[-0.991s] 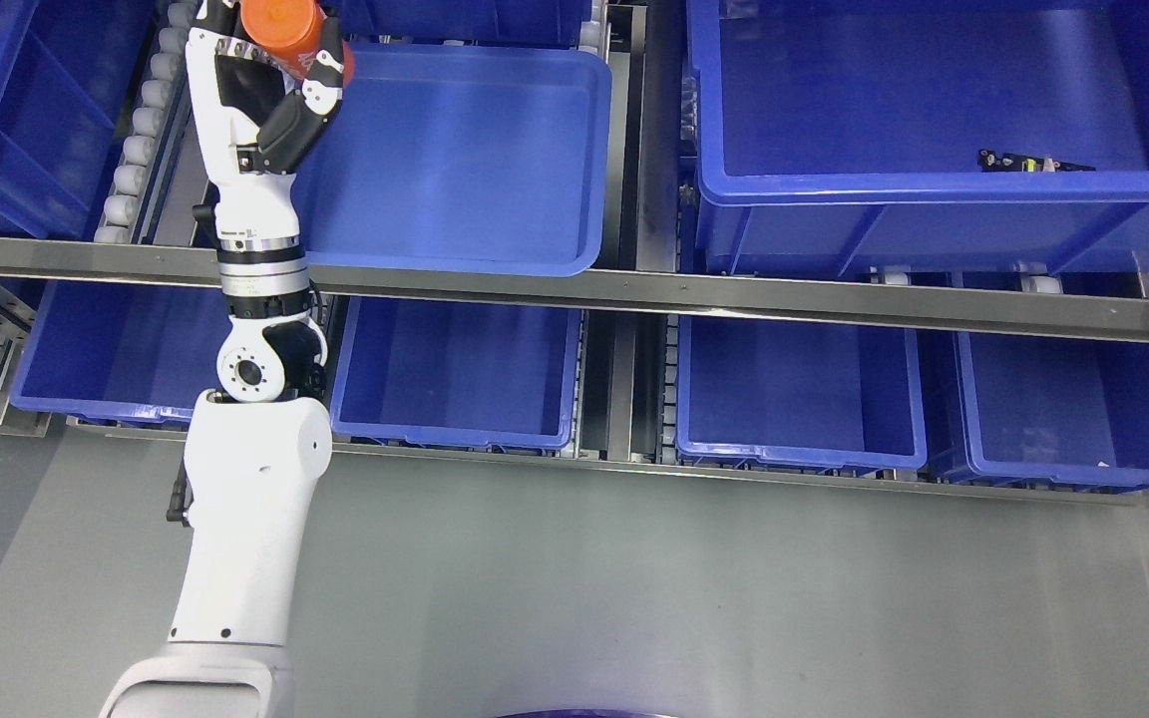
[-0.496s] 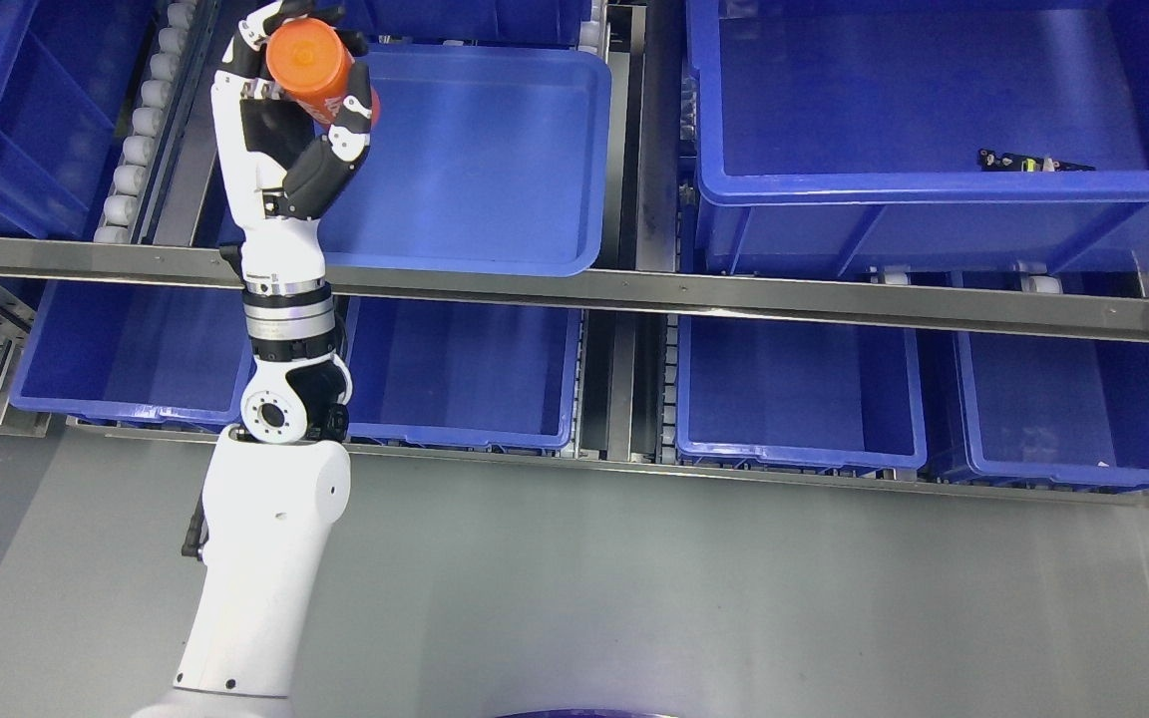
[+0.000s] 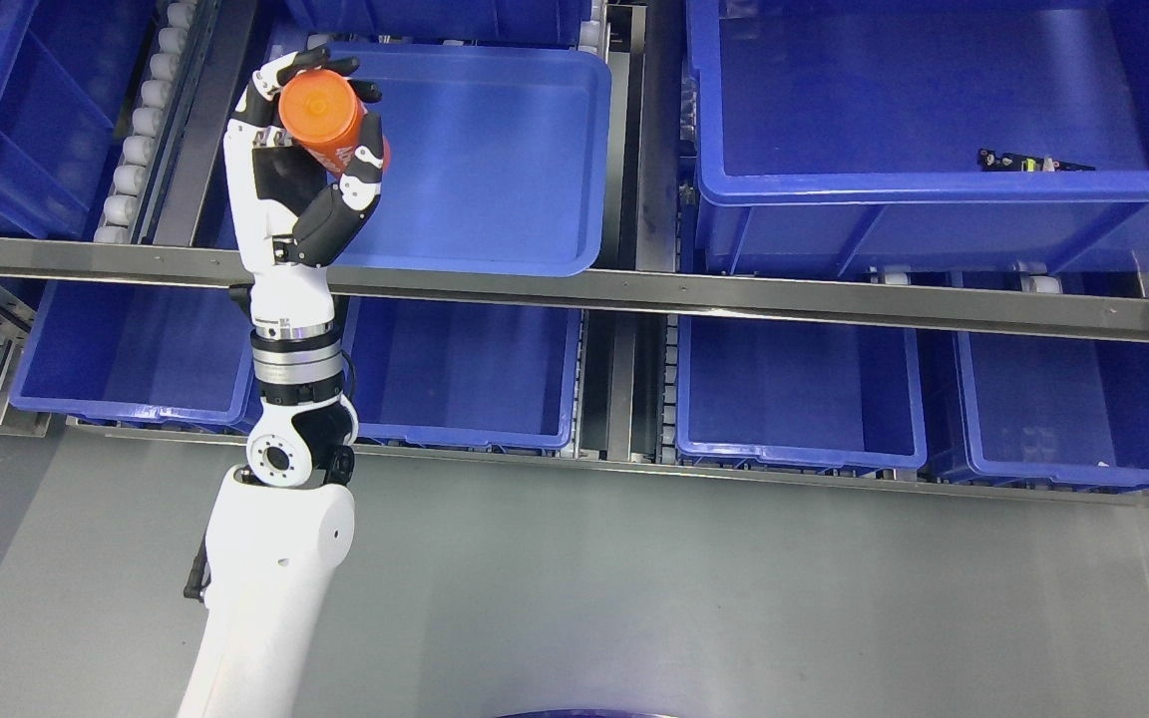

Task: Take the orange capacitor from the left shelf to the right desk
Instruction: 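Lower the held capacitor down past the shelf edge toward the robot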

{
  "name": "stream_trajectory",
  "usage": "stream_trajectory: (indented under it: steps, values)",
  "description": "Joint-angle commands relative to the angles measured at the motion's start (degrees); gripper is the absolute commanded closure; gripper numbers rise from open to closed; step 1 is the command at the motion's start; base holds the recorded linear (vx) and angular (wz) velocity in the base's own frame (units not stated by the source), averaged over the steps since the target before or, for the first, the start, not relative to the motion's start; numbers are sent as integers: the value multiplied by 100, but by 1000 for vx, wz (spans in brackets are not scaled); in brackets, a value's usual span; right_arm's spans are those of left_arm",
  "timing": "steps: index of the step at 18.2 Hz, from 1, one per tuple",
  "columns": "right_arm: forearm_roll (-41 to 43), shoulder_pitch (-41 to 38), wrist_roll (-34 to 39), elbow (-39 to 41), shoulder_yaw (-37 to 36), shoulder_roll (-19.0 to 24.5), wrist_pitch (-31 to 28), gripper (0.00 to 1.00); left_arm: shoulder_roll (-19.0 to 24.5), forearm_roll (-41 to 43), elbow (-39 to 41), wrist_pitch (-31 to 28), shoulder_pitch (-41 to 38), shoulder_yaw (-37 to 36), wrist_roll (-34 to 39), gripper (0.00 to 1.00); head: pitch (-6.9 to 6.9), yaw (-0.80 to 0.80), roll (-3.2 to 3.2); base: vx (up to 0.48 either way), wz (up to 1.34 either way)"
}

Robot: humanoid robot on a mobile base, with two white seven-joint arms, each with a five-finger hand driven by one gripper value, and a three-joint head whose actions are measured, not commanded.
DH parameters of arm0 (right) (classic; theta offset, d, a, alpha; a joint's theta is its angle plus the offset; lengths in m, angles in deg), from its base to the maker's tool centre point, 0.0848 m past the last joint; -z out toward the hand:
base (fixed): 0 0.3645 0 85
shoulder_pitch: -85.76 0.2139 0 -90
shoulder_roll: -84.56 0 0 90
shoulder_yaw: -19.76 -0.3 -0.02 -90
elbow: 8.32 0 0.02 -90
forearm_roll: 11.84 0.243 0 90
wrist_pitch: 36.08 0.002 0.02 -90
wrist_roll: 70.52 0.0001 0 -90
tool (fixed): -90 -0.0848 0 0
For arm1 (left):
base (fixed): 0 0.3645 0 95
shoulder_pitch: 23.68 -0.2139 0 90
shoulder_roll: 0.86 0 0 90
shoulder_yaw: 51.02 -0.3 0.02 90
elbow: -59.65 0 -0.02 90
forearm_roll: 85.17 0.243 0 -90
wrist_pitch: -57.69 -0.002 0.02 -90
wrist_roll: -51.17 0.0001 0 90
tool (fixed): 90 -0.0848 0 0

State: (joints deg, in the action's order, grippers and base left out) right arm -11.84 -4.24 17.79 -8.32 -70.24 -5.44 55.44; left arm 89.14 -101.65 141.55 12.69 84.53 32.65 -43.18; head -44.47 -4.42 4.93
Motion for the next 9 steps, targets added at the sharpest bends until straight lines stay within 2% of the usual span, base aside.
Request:
stream_trajectory:
  steps: [1, 9]
  values:
    - [-18, -114, 2, 100, -70, -100, -20, 0, 100, -4, 459, 0, -283, 44, -5, 100, 0, 0, 0, 0, 0]
    - [-18, -114, 2, 100, -70, -100, -20, 0, 100, -4, 538, 0, -441, 44, -5, 100, 0, 0, 0, 0, 0]
